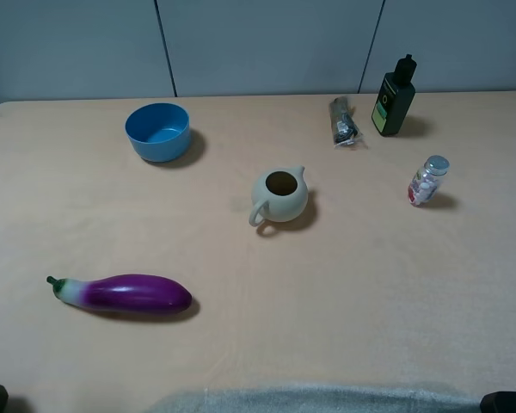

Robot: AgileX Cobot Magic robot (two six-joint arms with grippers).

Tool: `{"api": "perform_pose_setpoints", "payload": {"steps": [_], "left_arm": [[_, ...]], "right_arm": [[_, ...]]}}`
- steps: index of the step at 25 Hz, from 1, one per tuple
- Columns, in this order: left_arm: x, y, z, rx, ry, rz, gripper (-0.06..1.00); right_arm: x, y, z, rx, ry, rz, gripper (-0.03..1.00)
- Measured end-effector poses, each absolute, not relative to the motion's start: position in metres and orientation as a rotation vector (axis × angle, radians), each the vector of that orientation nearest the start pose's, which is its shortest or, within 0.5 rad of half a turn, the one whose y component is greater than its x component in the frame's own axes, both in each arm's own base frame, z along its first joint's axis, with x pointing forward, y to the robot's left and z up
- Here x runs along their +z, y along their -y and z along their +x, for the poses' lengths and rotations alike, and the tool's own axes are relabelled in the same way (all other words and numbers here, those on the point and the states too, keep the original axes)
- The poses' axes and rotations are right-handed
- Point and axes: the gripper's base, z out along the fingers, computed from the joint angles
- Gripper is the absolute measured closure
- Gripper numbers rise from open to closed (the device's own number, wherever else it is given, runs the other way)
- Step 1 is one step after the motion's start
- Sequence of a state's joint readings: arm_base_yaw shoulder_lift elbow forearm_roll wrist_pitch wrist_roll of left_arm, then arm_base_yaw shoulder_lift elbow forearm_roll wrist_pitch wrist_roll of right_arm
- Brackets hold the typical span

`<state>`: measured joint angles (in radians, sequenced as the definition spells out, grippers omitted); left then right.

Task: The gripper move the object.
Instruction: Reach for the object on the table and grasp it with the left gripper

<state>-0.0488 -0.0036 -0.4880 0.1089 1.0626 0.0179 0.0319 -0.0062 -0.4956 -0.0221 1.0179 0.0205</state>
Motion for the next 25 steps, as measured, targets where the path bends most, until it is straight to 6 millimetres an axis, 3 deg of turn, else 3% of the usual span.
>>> {"api": "perform_pose_setpoints", "payload": {"steps": [25], "left_arm": [[0.2742, -0.0089, -0.004, 0.111, -2.051, 0.064, -0.05]], "right_arm": [[0.2796, 0.0018, -0.0036, 0.007, -1.999, -0.011, 0.28]]}}
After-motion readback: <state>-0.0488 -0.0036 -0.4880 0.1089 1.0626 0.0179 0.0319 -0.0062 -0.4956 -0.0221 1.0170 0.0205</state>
